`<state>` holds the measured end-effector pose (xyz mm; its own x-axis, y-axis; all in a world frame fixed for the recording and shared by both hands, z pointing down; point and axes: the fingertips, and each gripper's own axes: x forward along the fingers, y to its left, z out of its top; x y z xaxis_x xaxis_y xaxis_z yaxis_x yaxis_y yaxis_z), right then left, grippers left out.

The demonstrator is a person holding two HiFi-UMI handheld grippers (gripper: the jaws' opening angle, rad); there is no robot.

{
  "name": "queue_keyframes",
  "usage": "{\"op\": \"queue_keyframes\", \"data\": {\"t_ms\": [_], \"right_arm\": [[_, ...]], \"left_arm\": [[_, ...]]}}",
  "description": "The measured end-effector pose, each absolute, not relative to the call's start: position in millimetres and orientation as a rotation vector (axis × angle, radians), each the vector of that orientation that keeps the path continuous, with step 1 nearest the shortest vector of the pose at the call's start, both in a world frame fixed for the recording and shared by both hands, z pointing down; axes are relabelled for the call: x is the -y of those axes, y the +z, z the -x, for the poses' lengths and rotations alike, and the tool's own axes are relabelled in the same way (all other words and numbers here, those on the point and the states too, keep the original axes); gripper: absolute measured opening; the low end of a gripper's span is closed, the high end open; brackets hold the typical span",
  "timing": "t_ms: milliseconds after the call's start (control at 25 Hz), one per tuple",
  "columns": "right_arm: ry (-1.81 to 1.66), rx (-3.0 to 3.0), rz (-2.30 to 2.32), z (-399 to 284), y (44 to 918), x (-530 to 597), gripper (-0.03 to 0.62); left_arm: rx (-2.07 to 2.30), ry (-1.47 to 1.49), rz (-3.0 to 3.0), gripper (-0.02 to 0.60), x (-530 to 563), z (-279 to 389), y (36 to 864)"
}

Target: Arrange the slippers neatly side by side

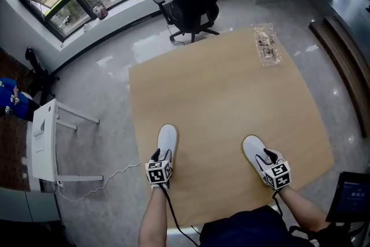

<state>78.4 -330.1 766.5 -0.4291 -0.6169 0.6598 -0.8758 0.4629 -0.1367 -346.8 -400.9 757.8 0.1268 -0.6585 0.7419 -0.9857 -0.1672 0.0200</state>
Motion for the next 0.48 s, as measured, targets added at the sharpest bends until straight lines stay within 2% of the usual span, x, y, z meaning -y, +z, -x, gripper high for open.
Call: {"op": "queue_keyframes", "data": {"t_ms": [480], "right_arm": [[0.673, 2.125, -1.197, -79.8, 791.3, 326.7, 0.172]], "left_arm": [[1.527, 0.838, -1.831, 0.201, 394.2, 350.0, 783.8]]}}
